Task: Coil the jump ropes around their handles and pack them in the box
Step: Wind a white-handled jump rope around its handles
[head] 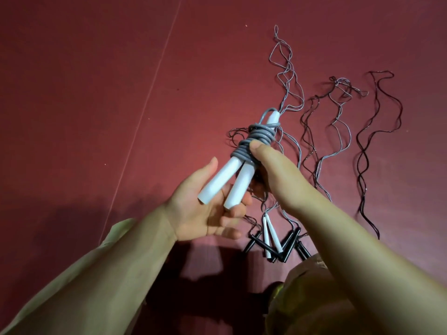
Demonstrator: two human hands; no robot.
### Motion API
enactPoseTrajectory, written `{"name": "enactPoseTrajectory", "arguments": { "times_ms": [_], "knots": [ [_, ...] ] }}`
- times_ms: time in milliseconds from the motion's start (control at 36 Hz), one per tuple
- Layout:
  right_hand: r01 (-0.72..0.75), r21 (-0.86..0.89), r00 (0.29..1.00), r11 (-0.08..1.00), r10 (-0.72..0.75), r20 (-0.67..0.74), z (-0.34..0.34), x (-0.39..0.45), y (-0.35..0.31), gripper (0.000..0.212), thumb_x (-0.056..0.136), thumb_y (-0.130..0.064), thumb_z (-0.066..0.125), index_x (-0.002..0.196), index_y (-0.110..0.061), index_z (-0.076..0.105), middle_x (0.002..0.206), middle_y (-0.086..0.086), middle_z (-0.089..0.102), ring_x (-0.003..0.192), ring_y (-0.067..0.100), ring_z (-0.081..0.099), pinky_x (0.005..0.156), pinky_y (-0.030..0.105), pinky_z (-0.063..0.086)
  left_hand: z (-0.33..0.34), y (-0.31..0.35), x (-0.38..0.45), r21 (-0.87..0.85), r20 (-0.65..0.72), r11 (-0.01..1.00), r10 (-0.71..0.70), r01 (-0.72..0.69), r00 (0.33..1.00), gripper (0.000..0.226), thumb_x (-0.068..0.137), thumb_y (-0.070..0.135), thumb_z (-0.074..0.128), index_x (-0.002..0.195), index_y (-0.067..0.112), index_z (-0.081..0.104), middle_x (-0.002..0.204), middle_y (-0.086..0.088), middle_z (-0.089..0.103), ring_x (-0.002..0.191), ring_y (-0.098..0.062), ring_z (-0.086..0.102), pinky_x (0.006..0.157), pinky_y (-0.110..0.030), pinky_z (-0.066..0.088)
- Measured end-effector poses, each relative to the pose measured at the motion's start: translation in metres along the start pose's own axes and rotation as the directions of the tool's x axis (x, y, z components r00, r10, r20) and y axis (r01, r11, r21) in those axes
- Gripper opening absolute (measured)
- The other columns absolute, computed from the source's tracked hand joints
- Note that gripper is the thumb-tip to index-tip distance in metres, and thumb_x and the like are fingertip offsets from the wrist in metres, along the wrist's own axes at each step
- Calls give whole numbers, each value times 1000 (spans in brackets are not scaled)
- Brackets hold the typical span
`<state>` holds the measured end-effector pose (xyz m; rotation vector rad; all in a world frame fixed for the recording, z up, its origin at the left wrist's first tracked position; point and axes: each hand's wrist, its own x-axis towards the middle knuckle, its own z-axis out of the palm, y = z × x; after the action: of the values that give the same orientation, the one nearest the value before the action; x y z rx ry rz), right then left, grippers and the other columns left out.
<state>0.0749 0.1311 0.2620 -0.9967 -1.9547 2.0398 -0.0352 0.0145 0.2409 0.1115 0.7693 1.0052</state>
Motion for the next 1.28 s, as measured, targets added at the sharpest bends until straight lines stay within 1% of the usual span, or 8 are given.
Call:
{"name": "enactPoseTrajectory", "arguments": {
  "times_ms": [139, 361, 556, 722, 833, 944, 1056, 1278],
  "knots": [
    [-72, -139, 994, 988, 83, 69, -7, 0, 0, 54, 101, -46, 35, 72, -6, 57, 59, 10, 50, 50, 21, 41, 49, 30, 32, -2, 6, -1, 137, -125, 990, 0, 17, 992, 63, 75, 67, 32, 80, 12, 62, 61, -5, 51, 45, -13, 30, 60, -31, 42],
    [-171, -269, 982, 948, 185, 27, -9, -1, 2, 58, 103, -44, 33, 60, -11, 55, 45, -2, 51, 40, 15, 48, 42, 22, 41, -5, 5, 0, 361, -360, 932, 110, 30, 926, 67, 92, 62, 24, 78, 8, 62, 61, -7, 56, 45, -14, 30, 53, -26, 38],
    [-232, -362, 972, 903, 230, -50, -6, 2, 7, 66, 99, -55, 32, 68, -5, 63, 51, 5, 57, 50, 22, 55, 59, 30, 48, -5, 5, 2, 476, -463, 879, 209, 43, 861, 66, 93, 62, 25, 76, 12, 64, 58, -3, 58, 49, -14, 32, 56, -26, 41],
    [-228, -457, 973, 860, 189, -130, -5, 4, 6, 69, 98, -57, 32, 60, -8, 61, 40, 0, 52, 34, 8, 46, 44, 17, 38, -8, 5, 5, 538, -514, 842, 305, 25, 802, 63, 93, 62, 28, 71, 16, 65, 54, 3, 57, 48, -11, 36, 61, -28, 42],
    [-209, -449, 976, 869, 153, -158, -4, 4, 7, 67, 98, -57, 32, 59, -10, 60, 38, -3, 54, 39, 6, 51, 55, 23, 41, -13, 6, 8, 647, -521, 762, 419, 24, 744, 62, 90, 64, 35, 74, 13, 65, 56, 6, 56, 48, -10, 39, 69, -31, 42],
    [-193, -375, 979, 907, 151, -138, -1, 5, 7, 67, 97, -58, 30, 61, -10, 60, 44, -2, 53, 47, 15, 51, 60, 29, 41, -21, 6, 8, 745, -510, 665, 516, 53, 688, 86, 56, 84, 35, 81, 7, 65, 69, 0, 57, 60, -18, 46, 74, -35, 44],
    [-210, -237, 977, 949, 196, -81, 0, 5, 8, 61, 95, -60, 35, 63, -14, 58, 42, -10, 38, 42, 11, 36, 54, 27, 36, -20, 6, 8, 814, -482, 578, 611, 62, 628, 67, 52, 81, 35, 65, 18, 52, 61, 6, 48, 62, -18, 44, 66, -34, 38],
    [-174, -268, 985, 948, 167, -49, 0, 5, 12, 50, 93, -62, 41, 66, -20, 43, 48, -9, 26, 40, 6, 21, 49, 27, 17, -12, 5, 7, 860, -451, 496, 630, 119, 632, 38, 73, 46, 74, 78, 20, 47, 69, 7, 48, 60, -12, 42, 54, -30, 31]
  ]
}}
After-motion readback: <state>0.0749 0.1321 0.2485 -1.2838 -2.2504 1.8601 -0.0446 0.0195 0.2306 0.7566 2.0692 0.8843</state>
